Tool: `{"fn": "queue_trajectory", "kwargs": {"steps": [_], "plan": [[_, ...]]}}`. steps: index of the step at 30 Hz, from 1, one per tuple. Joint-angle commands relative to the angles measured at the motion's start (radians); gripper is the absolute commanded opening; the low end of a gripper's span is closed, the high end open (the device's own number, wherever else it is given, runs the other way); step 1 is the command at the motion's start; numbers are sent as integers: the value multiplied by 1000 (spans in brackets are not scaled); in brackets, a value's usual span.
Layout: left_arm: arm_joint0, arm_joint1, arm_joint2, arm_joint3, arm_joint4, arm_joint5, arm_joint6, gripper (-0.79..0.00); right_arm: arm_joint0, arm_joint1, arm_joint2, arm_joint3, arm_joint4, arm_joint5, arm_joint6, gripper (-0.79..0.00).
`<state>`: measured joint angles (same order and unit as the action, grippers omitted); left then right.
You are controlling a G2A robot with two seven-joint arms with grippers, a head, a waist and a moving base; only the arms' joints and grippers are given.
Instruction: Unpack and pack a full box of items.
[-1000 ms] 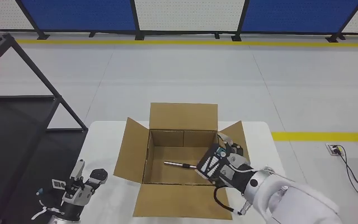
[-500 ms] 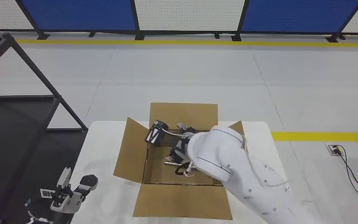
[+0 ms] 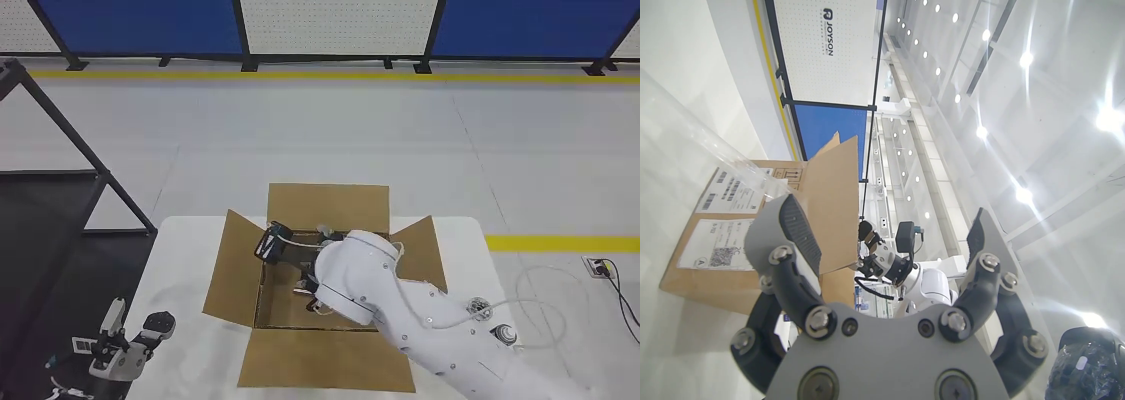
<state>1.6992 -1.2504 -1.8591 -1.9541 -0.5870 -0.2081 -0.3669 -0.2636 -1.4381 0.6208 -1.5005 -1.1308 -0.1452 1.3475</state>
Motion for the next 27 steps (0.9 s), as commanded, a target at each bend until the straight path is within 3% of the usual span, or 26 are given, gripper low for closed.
{"fn": "queue_trajectory", "kwargs": {"steps": [1,6,17,27], "plan": [[0,0,0,0,0,0,0,0,0,0,0,0,0,0,0,0],[-16,1,9,-3,9,31,-2,0,-6,-13,8,110,100,-48,-39,0],[-19,-1,15,4,-8,38,1,0,168,-140,-123,601,335,-286,-79,0],[-6,-2,12,-5,-8,33,-11,0,197,-231,-190,908,383,-395,-206,0]]}}
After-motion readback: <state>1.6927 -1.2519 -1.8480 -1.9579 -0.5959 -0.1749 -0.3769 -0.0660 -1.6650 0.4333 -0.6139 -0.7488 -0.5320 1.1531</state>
